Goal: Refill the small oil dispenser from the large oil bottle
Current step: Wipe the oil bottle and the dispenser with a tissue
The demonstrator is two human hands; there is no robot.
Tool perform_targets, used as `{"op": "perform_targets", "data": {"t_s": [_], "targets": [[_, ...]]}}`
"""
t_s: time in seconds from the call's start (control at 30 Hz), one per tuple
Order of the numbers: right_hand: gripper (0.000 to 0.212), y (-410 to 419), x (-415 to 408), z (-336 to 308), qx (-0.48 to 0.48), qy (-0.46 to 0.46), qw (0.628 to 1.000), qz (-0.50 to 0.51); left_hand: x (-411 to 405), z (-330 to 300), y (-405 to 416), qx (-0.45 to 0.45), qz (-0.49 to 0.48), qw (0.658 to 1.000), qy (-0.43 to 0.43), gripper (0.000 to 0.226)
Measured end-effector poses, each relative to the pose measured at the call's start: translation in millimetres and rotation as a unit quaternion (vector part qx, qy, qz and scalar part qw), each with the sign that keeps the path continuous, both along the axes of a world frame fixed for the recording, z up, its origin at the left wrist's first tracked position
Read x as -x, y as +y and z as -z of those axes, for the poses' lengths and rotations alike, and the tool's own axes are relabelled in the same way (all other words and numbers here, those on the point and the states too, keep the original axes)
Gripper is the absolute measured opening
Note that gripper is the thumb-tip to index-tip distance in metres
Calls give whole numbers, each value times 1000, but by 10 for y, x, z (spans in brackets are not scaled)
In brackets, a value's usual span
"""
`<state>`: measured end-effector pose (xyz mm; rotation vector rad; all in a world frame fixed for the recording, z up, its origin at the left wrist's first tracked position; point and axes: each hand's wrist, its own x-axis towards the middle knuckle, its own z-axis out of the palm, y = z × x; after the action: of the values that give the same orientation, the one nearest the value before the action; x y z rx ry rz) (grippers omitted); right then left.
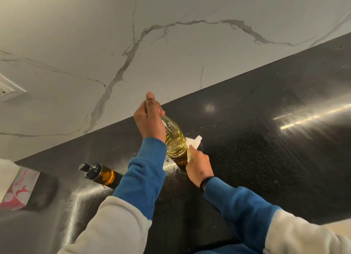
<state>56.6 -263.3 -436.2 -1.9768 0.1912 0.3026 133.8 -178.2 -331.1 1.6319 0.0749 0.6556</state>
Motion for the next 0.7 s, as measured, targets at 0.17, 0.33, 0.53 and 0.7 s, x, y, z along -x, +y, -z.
{"op": "perform_targets", "data": {"t_s": [0.17,0.33,0.53,0.7], "targets": [[54,151,-122,-620,-95,-281,953,62,-29,24,34,14,11,1000,-5,52],[65,240,-124,-334,-67,-340,937,48,-14,15,48,24,13,1000,-2,52],[65,1,8,296,1,-3,1000,-13,-12,-13,68,19,43,999,0,53],[52,109,-60,-111,-44,-101,992,67,-1,3,103,-23,64,998,2,53]]}}
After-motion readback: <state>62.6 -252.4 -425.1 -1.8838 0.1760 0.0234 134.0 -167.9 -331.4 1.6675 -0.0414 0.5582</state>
